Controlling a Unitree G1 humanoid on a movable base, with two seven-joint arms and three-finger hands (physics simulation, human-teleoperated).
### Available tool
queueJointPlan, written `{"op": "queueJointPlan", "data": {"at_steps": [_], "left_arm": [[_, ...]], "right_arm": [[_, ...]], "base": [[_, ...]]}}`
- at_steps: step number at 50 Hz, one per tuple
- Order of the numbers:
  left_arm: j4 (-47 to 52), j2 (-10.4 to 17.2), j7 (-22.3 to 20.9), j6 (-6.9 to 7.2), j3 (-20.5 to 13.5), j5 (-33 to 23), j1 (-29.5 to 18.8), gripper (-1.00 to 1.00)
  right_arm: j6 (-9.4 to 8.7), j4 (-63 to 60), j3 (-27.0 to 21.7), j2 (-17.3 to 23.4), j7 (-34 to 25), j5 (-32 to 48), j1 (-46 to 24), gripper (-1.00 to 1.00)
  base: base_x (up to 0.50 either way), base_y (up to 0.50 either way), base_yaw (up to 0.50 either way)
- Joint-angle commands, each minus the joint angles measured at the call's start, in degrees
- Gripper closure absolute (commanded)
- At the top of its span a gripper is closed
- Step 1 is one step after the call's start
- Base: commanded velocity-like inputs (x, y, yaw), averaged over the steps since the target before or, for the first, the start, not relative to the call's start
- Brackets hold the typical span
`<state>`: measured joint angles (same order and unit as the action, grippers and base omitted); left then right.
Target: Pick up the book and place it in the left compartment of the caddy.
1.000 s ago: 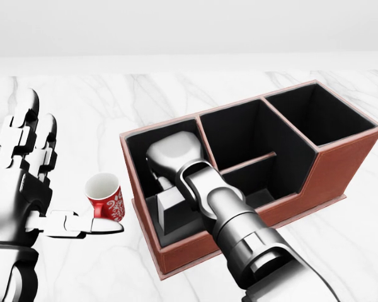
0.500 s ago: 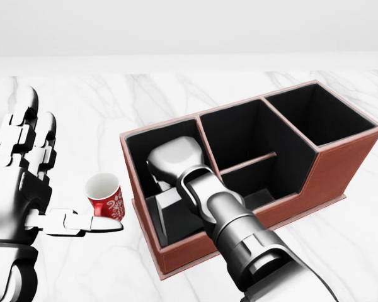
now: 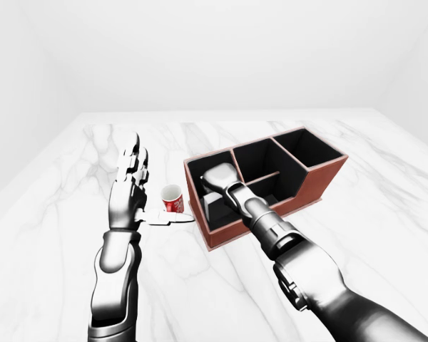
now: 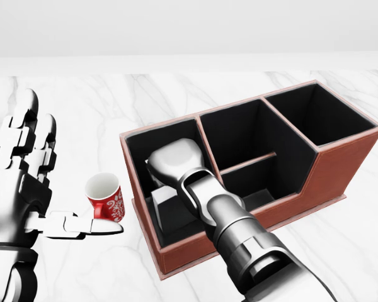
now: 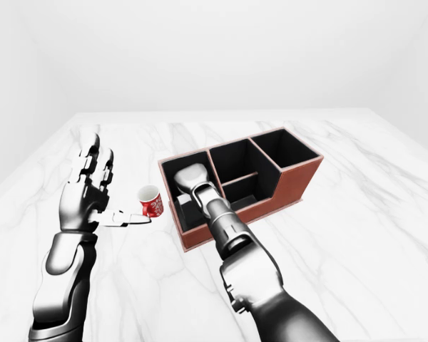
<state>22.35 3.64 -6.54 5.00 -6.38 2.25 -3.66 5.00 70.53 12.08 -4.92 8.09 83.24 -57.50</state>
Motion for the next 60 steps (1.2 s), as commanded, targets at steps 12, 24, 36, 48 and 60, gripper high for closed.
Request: {"op": "queueJointPlan", "data": {"at_steps": [12,24,36,48,60], "left_arm": [[-0.41,0.34,-0.19,0.0,-0.4,0.28,-0.86,-1.0],[-0.43,0.3,-0.07,0.0,-0.25,0.26,-1.03,-1.0],[-0.16,0.19,-0.02,0.0,-0.09,0.22,-0.75,-1.0],[0.65,0.24,-0.05,0.0,-0.18,0.23,-0.63,-1.0],[1.83,0.42,-0.12,0.0,-0.8,0.54,-0.68,-1.0]], "right_arm": [[0.0,-1.73,-0.77,-0.21,0.34,0.03,-1.17,0.33],[0.0,-1.63,-0.8,-0.24,0.45,-0.1,-1.51,0.23],[0.0,-2.48,-0.73,-0.32,0.16,-0.12,-1.17,0.07],[0.0,-5.35,-1.0,0.02,-1.35,-0.66,-0.94,0.05],[0.0,-28.84,-3.81,2.9,-14.21,-6.11,4.31,0.04]], "base": [[0.0,0.0,0.0],[0.0,0.0,0.0],[0.0,0.0,0.0],[0.0,0.0,0.0],[0.0,0.0,0.0]]}}
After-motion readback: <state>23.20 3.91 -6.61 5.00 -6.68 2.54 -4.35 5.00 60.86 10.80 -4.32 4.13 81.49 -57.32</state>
